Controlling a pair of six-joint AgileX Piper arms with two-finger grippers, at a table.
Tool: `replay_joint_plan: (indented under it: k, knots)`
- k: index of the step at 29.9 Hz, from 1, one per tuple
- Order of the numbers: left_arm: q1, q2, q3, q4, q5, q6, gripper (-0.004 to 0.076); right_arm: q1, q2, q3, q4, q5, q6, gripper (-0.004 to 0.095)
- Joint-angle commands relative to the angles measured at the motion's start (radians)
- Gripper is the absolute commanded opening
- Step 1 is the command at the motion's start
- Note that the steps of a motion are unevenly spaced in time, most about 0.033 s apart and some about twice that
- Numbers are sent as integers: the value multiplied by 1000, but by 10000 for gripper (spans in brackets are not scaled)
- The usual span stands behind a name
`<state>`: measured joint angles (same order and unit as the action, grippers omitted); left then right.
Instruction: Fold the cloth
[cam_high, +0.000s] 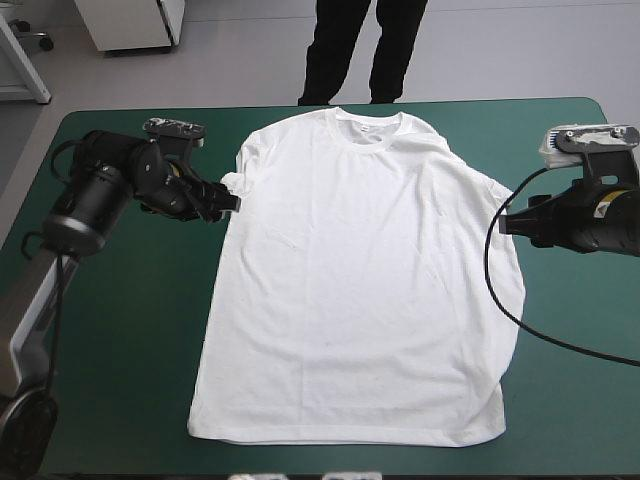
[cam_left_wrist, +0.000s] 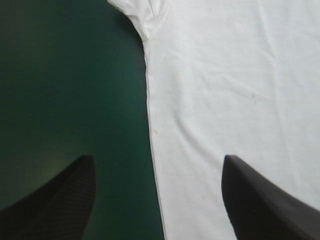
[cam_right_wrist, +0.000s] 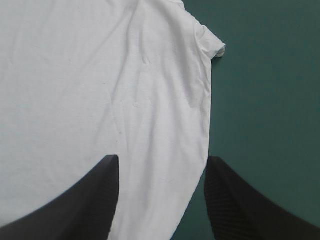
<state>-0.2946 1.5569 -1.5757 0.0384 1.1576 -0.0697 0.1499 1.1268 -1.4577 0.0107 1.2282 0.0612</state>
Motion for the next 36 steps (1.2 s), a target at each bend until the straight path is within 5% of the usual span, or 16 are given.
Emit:
replay_joint_plan:
  k: [1,13,27,30,34,36]
  knots:
    - [24,65,-113,-27,-9,-6,507,-6,-10,-33,-11,-47,-1,486]
    - [77,334,-230,-122,-14,60,504,-6,-10,-33,-11,-47,-1,486]
    - [73,522,-236,-131,-65,75,412,-6,3,-33,-29,-47,-1,486]
    - [58,525,-236,-141,-63,106,319,-6,23,-33,-36,-47,-1,486]
    - [20,525,-236,-135,-75,113,36,-6,65,-33,-34,-47,1,486]
    - [5,525,-236,-130,-88,116,-6,-6,88,-33,-34,-47,1,486]
